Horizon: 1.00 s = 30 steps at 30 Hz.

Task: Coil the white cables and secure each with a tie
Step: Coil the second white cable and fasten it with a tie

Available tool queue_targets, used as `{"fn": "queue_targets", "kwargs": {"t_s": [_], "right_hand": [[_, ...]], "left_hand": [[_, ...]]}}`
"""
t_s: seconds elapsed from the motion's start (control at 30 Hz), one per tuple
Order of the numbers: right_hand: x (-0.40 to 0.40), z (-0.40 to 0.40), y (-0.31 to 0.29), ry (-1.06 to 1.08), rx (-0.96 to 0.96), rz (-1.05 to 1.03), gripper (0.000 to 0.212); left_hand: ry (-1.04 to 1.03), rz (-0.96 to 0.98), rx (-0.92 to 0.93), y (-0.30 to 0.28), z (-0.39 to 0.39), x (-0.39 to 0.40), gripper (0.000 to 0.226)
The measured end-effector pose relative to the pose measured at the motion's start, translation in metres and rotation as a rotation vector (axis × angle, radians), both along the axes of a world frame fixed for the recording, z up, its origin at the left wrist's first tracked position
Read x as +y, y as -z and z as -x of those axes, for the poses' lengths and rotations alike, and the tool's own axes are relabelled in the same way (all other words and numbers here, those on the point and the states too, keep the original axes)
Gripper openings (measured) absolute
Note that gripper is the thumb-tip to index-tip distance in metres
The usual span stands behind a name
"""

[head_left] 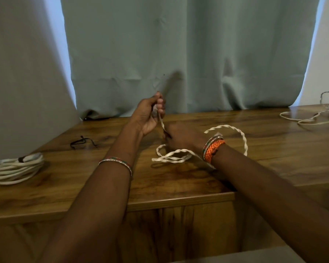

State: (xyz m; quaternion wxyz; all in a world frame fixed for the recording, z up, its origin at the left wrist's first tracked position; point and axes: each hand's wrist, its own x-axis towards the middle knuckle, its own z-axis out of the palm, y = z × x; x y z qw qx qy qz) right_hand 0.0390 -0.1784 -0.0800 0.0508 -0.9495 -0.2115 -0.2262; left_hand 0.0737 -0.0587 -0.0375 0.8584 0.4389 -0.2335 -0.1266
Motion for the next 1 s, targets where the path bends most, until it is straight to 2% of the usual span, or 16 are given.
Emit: {"fn": "queue_targets", "kwargs": {"t_s": [0.1,0.2,0.23,0.3,0.37,0.4,0.47,0.53,0.67,0.83,0.93,1.0], "right_hand": [[-0.002,0.002,0.002,0.059,0.008,0.165,0.025],[-0.002,0.008,0.0,0.015,-0.034,0.134,0.018],[-0.002,0.01,0.001,-0.007,-0.055,0.103,0.016],[-0.006,0.011,0.004,-0.062,-0.055,0.019,0.015],[-0.013,0.015,0.007,-0.147,0.016,-0.097,0.017],[-0.017,0.017,0.006,-0.18,0.057,-0.154,0.016],[-0.029,0.022,0.002,-0.208,0.174,-0.308,0.008],[-0.037,0.029,-0.003,-0.232,0.304,-0.42,0.018],[-0.039,0.036,-0.009,-0.199,0.292,-0.182,0.014],[-0.049,0.044,-0.031,-0.085,0.164,0.049,0.019],[-0.072,0.045,-0.049,0.102,0.011,0.221,0.017],[-0.096,0.046,-0.061,0.286,-0.152,0.409,0.024]], "left_hand": [[0.02,0.023,0.038,0.001,0.005,-0.008,0.028],[-0.082,-0.03,-0.03,0.005,0.001,-0.014,0.032],[-0.139,-0.118,-0.08,0.009,-0.001,-0.015,0.033],[-0.291,-0.43,-0.248,0.02,-0.005,-0.017,0.036],[-0.401,-0.769,-0.457,0.028,-0.005,-0.02,0.042],[-0.416,-0.866,-0.509,0.03,-0.004,-0.023,0.044],[-0.432,-0.916,-0.531,0.029,0.001,-0.029,0.042],[-0.501,-0.952,-0.583,0.025,0.006,-0.034,0.038],[-0.554,-1.119,-0.742,0.024,0.015,-0.039,0.023],[-0.54,-1.2,-0.814,0.026,0.016,-0.03,0.03],[-0.51,-1.16,-0.751,0.025,0.012,-0.024,0.033],[-0.433,-1.129,-0.601,0.021,0.011,-0.02,0.032]]}}
